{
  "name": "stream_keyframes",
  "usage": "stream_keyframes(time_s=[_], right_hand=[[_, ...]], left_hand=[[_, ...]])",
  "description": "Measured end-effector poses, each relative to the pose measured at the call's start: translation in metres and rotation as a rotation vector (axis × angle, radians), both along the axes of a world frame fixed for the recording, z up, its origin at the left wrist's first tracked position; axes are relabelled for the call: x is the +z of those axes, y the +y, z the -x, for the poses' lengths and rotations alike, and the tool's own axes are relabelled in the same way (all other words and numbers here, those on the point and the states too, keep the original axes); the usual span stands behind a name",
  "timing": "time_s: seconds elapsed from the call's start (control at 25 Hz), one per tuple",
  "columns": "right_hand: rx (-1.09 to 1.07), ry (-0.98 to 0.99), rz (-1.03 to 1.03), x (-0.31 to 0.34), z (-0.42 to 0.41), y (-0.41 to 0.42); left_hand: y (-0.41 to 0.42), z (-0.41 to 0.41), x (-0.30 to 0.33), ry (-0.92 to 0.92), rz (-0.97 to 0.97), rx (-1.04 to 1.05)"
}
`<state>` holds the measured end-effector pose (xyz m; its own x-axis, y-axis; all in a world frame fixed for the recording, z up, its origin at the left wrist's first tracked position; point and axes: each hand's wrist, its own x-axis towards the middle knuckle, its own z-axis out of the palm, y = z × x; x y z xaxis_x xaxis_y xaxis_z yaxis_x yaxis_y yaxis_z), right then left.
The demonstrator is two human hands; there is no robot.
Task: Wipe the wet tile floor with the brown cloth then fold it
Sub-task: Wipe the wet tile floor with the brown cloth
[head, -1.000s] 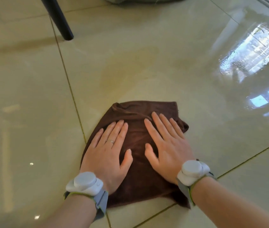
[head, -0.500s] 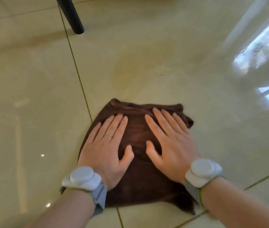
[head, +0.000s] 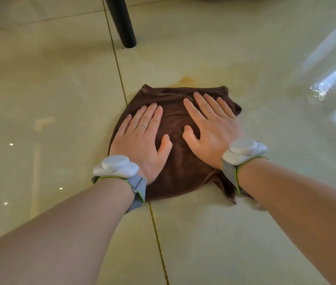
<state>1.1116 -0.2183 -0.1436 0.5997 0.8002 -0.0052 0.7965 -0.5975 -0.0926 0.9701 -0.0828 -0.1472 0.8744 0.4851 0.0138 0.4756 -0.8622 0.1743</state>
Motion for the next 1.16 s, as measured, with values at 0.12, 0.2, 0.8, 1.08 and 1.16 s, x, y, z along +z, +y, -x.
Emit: stream_keyframes(time_s=[0.12,0.2,0.8,1.08,1.16], right_hand=[[0.035,0.027,0.022,0.004,0.027,-0.015],[0.070,0.050,0.028,0.006,0.054,-0.031],[0.131,0.090,-0.015,0.007,0.083,-0.067],[-0.007,0.015,-0.042,-0.002,-0.026,0.022],[-0.034,0.018,-0.010,-0.001,-0.045,0.042]], left_hand=[[-0.022,0.033,0.001,0.015,-0.011,0.015],[-0.037,0.061,0.001,0.026,-0.012,0.022],[-0.047,0.082,0.002,0.046,-0.014,-0.059],[0.031,-0.039,-0.007,-0.025,-0.033,-0.020],[0.045,-0.062,-0.008,-0.017,-0.043,-0.015]])
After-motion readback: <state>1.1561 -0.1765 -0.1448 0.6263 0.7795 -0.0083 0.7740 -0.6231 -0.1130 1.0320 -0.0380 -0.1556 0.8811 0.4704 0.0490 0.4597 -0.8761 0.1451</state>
